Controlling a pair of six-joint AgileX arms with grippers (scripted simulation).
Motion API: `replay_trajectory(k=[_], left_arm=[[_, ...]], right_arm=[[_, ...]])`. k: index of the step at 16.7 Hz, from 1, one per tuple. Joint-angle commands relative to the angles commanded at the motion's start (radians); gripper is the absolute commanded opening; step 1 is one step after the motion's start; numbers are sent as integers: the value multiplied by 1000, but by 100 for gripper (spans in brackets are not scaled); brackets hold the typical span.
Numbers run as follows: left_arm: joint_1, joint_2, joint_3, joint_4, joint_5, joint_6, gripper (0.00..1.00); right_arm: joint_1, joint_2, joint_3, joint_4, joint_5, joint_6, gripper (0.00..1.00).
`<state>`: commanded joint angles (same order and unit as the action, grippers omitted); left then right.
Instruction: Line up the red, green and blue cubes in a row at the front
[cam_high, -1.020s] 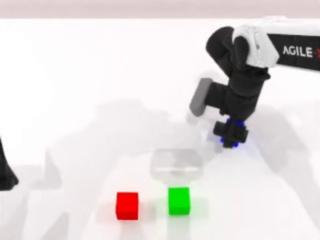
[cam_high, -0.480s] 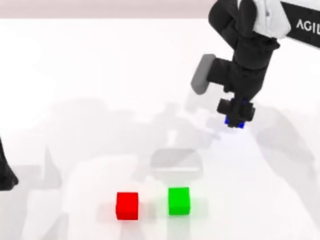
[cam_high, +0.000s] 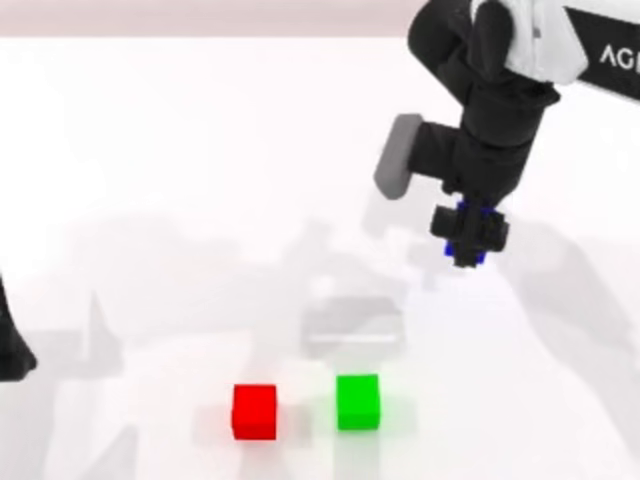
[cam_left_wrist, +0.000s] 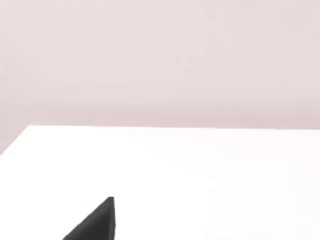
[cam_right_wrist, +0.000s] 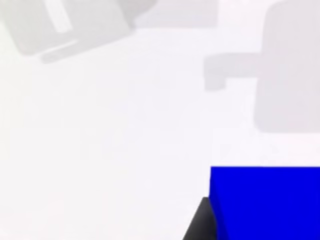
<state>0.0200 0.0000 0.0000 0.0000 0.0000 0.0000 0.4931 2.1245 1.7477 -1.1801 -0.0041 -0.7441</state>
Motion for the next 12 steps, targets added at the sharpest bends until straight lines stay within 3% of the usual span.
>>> replay_trajectory(k=[8,12], left_arm=[[0,0,0,0,0,0,100],[0,0,0,0,0,0,100]], right_arm=[[229,-333,-421,68,-6,-57,0],[266,-382,-471,80,-6,-67,0]])
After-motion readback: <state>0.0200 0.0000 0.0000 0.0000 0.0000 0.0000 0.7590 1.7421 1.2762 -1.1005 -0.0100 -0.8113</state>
